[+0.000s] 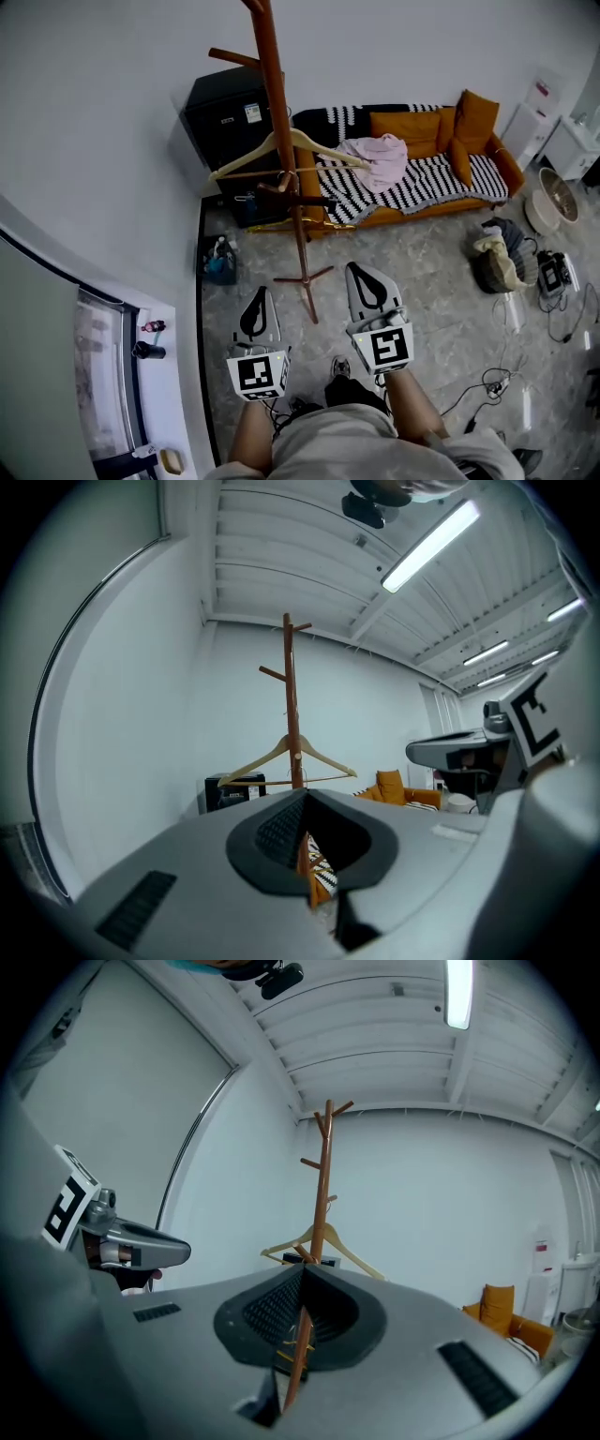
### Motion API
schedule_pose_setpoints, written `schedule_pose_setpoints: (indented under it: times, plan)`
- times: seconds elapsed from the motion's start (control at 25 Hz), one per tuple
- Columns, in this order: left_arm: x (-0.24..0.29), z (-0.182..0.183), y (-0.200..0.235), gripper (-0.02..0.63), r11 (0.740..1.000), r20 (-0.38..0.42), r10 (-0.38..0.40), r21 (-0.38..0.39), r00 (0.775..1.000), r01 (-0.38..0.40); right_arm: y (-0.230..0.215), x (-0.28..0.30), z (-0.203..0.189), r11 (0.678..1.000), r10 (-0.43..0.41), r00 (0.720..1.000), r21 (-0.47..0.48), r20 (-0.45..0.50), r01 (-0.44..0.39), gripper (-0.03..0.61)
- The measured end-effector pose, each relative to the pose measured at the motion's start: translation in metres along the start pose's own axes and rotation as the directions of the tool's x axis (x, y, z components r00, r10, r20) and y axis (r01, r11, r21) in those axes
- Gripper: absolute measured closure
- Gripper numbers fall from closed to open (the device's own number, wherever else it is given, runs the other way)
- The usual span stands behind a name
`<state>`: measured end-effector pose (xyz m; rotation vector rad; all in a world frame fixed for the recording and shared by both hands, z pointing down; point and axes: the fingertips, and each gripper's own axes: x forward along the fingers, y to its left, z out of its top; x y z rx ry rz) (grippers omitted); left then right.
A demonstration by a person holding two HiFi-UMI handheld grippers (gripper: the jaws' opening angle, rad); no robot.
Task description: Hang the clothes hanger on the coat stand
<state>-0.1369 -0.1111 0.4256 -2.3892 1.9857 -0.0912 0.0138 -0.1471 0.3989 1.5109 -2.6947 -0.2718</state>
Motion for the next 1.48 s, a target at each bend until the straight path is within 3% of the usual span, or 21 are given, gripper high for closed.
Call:
schedule_pose_setpoints:
  times: [0.4,1.48]
  plan:
    - [-0.053,0.018,0.008,0.604,0.998,0.051,-0.053,0.021,0.997,0.052,0.049,-0.044,0.034,0.998,-0.060,0.998,-0.013,0.024,0.060,0.574]
    - [-0.066,0.035,0.012,0.604,0.997,0.100,-0.077,0.008,0.992,0.077,0.061,-0.057,0.062,0.996,-0.078,0.995,-0.041,0.067,0.081,0.574]
